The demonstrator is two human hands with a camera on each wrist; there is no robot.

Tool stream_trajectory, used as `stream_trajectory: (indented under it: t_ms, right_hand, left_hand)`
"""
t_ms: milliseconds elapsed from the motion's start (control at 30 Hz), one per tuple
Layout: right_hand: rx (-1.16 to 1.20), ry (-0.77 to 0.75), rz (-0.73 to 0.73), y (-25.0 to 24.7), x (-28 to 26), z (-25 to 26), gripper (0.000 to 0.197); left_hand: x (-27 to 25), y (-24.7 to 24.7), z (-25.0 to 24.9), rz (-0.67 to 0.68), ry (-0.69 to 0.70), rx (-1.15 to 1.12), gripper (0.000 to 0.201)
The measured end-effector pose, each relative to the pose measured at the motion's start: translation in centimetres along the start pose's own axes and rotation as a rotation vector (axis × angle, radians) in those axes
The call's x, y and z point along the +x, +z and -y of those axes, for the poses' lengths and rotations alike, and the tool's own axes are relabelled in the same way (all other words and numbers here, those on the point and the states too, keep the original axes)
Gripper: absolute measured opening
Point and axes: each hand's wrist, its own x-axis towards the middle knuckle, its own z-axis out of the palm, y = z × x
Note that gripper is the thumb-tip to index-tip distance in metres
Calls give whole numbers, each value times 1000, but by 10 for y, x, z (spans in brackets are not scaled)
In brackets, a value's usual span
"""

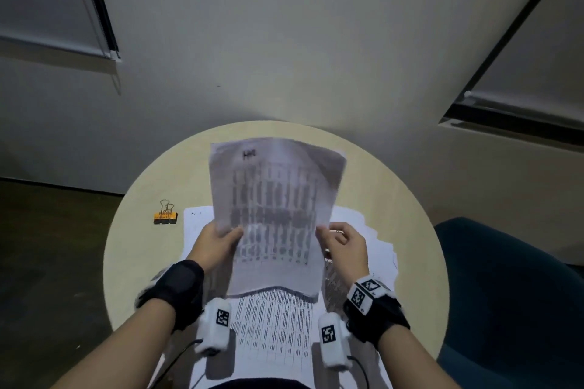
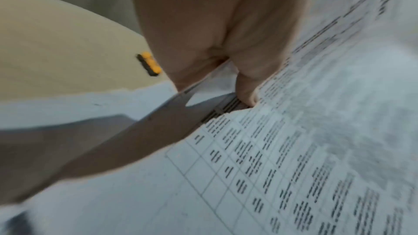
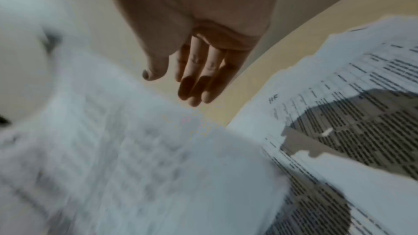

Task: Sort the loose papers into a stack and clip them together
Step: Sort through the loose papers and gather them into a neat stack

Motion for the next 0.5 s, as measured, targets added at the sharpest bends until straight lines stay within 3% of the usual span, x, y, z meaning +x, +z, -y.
stream_trajectory:
  t_ms: [67, 200, 233, 267, 300, 333, 433, 500]
  right_hand:
    - [27, 57, -55, -5, 5, -5, 16]
    - [-406, 359, 73, -17, 8, -42, 31]
    - [-534, 446, 133, -19, 6, -52, 44]
    - [-671, 497, 168, -19, 6, -67, 71]
    - [-779, 520, 176, -16, 4, -79, 102]
    - [-819, 516, 177, -14, -1, -82, 121]
    - [-847, 464, 234, 2, -5, -95, 135]
    - [-904, 441, 237, 12, -8, -99, 128]
  left_hand:
    - [1, -20, 13, -129, -98, 28, 29]
    - [-6, -67, 62, -211, -351, 263, 45]
    - [-8, -74, 75, -206, -400, 319, 44]
    - [-11, -78, 88, -203, -445, 354, 39]
    - [-15, -80, 102, -202, -491, 380, 34]
    - [-19, -80, 115, -201, -532, 384, 30]
    - [-29, -75, 134, -217, -598, 408, 25]
    - [-29, -72, 132, -213, -592, 460, 26]
